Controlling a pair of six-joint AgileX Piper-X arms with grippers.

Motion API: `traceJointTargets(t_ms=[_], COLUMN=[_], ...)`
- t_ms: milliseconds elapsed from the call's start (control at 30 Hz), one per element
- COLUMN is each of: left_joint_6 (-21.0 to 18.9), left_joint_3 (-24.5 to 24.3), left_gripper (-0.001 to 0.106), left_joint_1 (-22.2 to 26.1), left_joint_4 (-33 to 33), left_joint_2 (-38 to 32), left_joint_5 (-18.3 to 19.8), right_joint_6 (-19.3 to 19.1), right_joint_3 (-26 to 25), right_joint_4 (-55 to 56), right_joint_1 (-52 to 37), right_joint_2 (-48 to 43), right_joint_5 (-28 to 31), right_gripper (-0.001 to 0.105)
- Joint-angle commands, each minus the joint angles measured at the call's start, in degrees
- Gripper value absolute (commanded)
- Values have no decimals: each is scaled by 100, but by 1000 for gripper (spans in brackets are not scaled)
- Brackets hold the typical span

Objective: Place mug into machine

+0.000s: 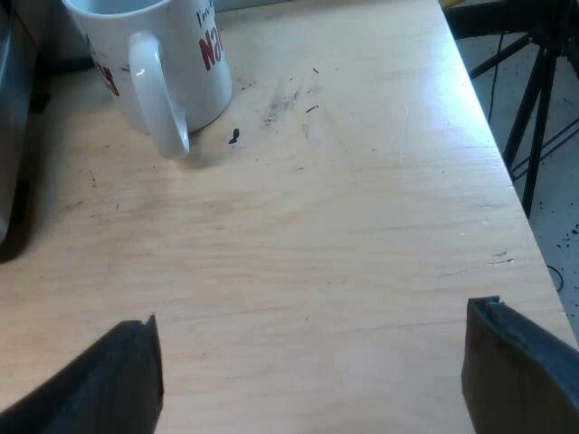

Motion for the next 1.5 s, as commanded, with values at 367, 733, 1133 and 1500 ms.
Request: traceJointTargets(t_ms=[367, 733, 1133, 1500], left_joint_6=[-6, -6, -6, 3], left_joint_3=[-36, -36, -36, -54], left_gripper=[81, 81, 81, 81], left_joint_1=[-11, -11, -11, -690], left_joint_4=[-53, -53, -220, -913], left_joint_2=[-792, -792, -792, -310], left_joint_5=[5, 5, 709, 2269], right_joint_6=[-3, -3, 29, -379], right_joint_3=[-50, -50, -104, -1096], right_joint_4=[-49, -60, -294, -123], right_joint_1=[13, 13, 13, 75], right_joint_2=[-251, -251, -235, 953], right_joint_5=[-18, -18, -71, -678], right_gripper=[70, 70, 70, 70])
